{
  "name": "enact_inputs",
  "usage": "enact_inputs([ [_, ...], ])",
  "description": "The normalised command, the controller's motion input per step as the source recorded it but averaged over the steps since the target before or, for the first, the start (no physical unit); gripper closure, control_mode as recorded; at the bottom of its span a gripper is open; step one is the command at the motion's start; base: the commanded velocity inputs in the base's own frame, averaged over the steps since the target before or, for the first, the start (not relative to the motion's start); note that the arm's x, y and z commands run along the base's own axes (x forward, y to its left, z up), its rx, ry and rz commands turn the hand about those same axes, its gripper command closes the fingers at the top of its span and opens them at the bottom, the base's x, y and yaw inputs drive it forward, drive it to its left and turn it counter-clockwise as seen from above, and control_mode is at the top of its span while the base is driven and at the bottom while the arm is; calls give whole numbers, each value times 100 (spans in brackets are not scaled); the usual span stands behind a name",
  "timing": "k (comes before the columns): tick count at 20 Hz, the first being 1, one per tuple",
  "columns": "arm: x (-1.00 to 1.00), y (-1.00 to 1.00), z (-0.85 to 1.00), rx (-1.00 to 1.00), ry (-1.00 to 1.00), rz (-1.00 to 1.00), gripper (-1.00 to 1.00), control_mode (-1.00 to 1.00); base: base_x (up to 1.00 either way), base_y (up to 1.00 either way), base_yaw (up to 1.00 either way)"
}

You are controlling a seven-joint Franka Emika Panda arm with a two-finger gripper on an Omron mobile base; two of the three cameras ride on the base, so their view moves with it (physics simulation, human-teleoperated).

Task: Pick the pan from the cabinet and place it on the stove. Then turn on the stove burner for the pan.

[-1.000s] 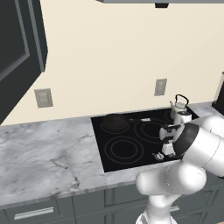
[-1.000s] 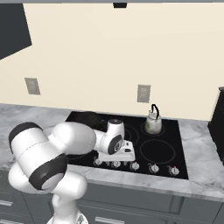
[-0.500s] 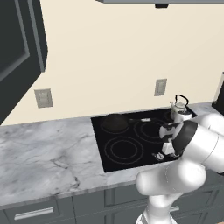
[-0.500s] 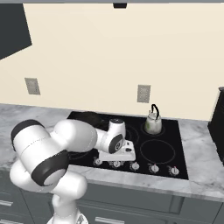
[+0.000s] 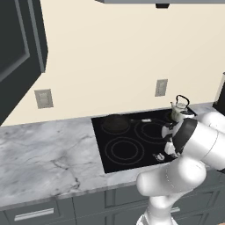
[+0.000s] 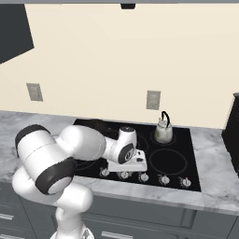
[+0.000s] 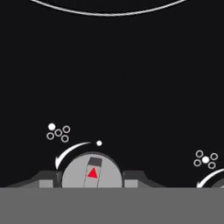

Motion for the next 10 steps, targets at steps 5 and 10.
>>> enact_inputs([
  [5,-9,0,-44,0,0,12,100,-100,0,0,0],
  [10,-24,10,-49,-3,0,16,100,-100,0,0,0],
])
